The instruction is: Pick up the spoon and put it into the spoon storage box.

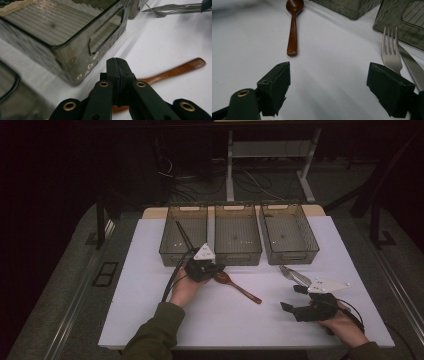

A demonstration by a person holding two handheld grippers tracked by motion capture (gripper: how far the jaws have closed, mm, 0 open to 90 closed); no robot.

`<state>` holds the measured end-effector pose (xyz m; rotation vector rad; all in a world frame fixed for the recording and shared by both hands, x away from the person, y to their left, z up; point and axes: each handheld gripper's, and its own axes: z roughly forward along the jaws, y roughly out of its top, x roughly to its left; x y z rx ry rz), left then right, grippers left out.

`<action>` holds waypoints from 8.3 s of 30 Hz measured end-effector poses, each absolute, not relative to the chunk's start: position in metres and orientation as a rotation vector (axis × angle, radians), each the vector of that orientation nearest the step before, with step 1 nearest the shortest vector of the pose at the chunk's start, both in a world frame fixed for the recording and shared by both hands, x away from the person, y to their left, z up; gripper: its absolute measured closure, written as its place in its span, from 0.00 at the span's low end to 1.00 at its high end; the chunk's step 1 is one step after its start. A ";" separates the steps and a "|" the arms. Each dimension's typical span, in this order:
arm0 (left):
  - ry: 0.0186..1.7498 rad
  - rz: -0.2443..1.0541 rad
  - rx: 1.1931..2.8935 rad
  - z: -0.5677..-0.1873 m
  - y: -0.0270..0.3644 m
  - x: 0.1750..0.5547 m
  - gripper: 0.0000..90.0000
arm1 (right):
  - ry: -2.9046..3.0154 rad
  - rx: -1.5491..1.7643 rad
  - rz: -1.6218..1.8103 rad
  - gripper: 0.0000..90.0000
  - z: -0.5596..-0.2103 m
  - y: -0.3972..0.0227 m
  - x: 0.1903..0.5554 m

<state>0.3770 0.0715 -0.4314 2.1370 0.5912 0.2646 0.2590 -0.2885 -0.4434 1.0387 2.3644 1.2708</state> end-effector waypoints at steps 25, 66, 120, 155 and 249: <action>0.613 0.233 2.290 -0.449 0.055 0.390 0.99 | 2.369 1.028 1.265 0.20 -0.444 -0.289 0.259; 0.659 0.083 2.190 -0.427 0.111 0.329 0.62 | 2.373 1.034 1.255 0.20 -0.444 -0.289 0.259; 0.473 0.088 2.355 -0.444 0.096 0.309 0.68 | 2.377 1.029 1.249 0.20 -0.444 -0.288 0.259; 0.454 0.078 2.308 -0.434 0.098 0.309 0.87 | 2.380 1.022 1.247 0.20 -0.444 -0.287 0.259; 0.784 0.296 2.118 -0.357 0.068 0.434 0.50 | 2.377 1.038 1.268 0.20 -0.444 -0.288 0.262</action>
